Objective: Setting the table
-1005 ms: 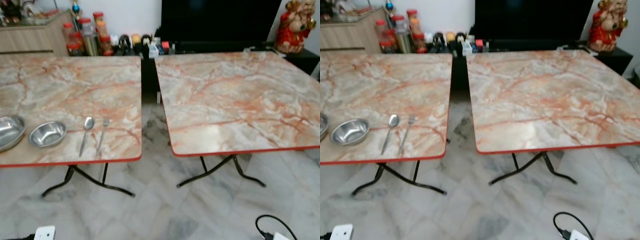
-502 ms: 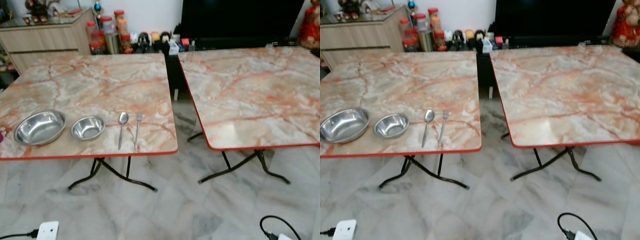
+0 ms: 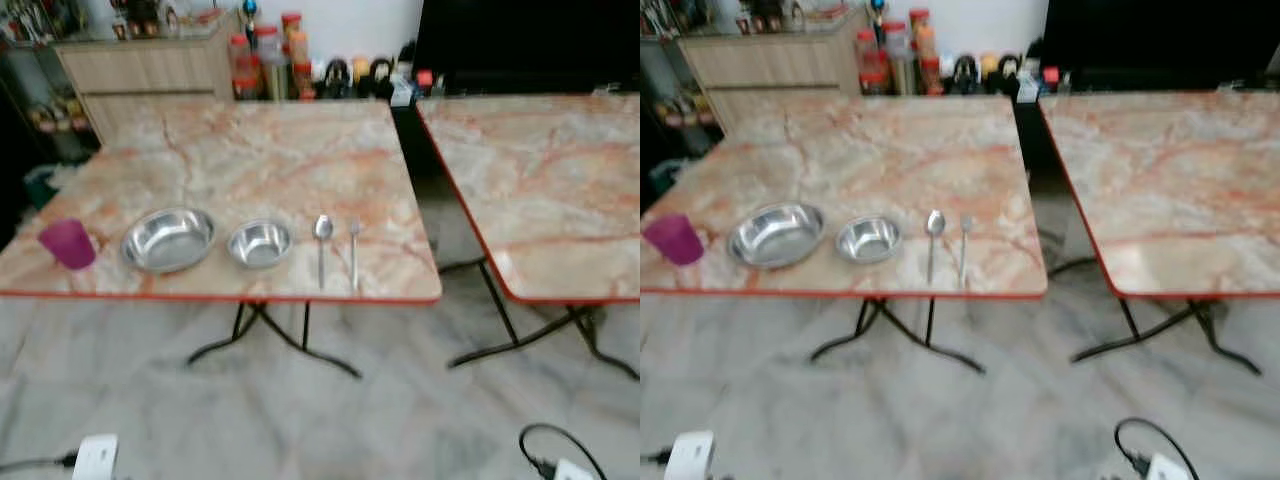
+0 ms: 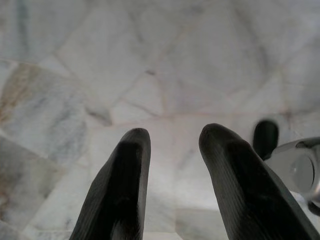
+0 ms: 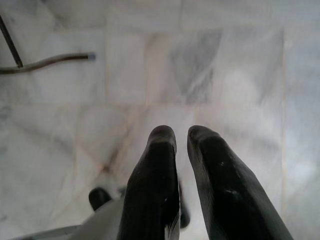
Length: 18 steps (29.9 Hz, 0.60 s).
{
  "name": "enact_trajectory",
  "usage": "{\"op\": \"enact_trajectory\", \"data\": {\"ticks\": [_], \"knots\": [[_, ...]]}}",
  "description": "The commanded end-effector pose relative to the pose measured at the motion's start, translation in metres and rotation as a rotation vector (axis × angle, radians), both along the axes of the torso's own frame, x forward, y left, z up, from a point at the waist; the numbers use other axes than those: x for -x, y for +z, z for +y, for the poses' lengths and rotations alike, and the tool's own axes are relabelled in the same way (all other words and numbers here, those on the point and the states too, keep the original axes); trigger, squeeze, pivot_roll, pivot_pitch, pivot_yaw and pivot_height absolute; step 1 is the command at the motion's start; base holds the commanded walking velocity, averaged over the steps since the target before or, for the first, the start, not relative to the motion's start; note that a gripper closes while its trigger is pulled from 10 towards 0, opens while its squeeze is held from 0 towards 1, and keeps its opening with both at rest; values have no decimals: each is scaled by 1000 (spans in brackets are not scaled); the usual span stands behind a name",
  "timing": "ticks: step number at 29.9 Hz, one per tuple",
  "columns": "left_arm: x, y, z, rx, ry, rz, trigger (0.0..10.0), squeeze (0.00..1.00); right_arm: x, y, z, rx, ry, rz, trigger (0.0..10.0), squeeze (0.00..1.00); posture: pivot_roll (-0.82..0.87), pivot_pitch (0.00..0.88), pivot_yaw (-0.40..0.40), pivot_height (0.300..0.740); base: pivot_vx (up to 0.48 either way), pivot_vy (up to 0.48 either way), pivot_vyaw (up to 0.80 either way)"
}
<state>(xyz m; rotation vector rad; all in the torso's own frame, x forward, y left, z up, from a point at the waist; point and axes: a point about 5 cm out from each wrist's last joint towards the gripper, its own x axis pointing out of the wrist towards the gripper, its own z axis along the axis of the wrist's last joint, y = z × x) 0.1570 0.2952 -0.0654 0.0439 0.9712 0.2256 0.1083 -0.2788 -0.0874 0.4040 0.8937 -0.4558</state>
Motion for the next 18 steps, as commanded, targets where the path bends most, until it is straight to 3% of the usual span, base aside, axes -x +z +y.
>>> {"op": "enact_trajectory", "data": {"ticks": [1,7,12,18], "knots": [[2,3,8,-18,10,6,10000,0,-5,1,3,-4,-1,-14,10000,0,73,0,30,740,0,326,0],[2,3,9,-20,11,8,10000,0,-5,1,3,-2,9,-13,10000,0,74,0,30,740,0,326,0],[1,2,7,-19,3,5,10000,0,-5,1,2,5,16,-11,10000,0,72,0,28,740,0,325,436],[0,3,8,-29,-2,3,10000,0,-4,1,1,0,5,-8,10000,0,75,0,26,740,0,0,0]]}}
